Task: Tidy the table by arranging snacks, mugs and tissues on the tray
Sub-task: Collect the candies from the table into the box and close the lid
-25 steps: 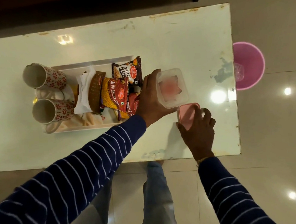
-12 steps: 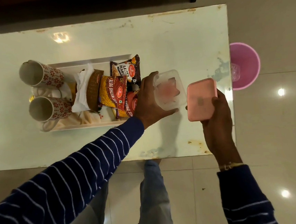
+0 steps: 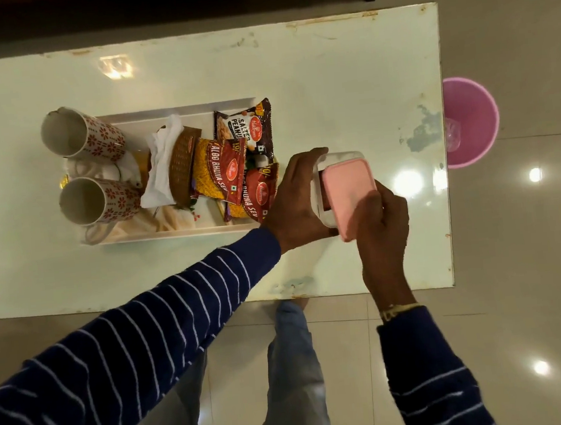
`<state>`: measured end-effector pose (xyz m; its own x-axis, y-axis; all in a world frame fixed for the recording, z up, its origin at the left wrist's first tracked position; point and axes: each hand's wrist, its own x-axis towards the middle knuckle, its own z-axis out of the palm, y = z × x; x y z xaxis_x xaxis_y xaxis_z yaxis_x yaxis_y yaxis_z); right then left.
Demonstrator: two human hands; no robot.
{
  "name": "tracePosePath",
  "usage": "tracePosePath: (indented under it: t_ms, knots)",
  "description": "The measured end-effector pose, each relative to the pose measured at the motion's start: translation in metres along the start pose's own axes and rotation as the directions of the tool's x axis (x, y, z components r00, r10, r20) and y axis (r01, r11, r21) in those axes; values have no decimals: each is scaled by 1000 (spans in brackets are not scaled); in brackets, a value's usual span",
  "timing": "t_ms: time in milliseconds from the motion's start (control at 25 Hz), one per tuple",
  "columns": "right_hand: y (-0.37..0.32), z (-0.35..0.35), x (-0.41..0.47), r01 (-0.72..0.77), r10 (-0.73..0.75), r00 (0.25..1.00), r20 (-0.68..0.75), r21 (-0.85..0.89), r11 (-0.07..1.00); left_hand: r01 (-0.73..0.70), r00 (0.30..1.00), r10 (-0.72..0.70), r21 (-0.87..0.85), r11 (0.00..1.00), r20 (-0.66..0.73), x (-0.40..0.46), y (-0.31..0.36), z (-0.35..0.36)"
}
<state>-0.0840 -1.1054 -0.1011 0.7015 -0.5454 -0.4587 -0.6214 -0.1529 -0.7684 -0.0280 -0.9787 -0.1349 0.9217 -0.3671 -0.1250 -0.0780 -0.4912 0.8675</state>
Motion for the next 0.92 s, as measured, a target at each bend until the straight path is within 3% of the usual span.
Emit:
tracePosePath:
  t_ms: [200, 400, 520, 640, 720, 800, 920]
  knots:
    - [-7, 19, -9, 92, -93, 993, -75, -21, 996, 65, 998, -64, -88, 994, 13, -8, 6, 4]
    - [-3, 9, -3, 121, -100, 979, -178, 113, 986, 163, 962, -66, -364, 917, 266, -5, 16, -11]
    - [-2, 8, -8, 150, -128, 982, -140, 162, 975, 364, 931, -308, -570, 737, 196, 1, 33, -14]
    - [-5, 17, -16, 143, -128, 988, -88, 184, 972, 565, 752, -653, -602, 564, 94, 7, 52, -1]
    - [-6, 21, -15, 28, -6, 997, -81, 276, 961, 561, 716, -697, -581, 589, -15, 9, 58, 5]
    - [-8, 22, -12, -116, 155, 985, -71, 388, 914, 501, 763, -641, -555, 665, -79, 11, 60, 6]
    - [-9, 24, -9, -55, 136, 978, -160, 431, 900, 445, 818, -568, -528, 723, -88, 18, 61, 9]
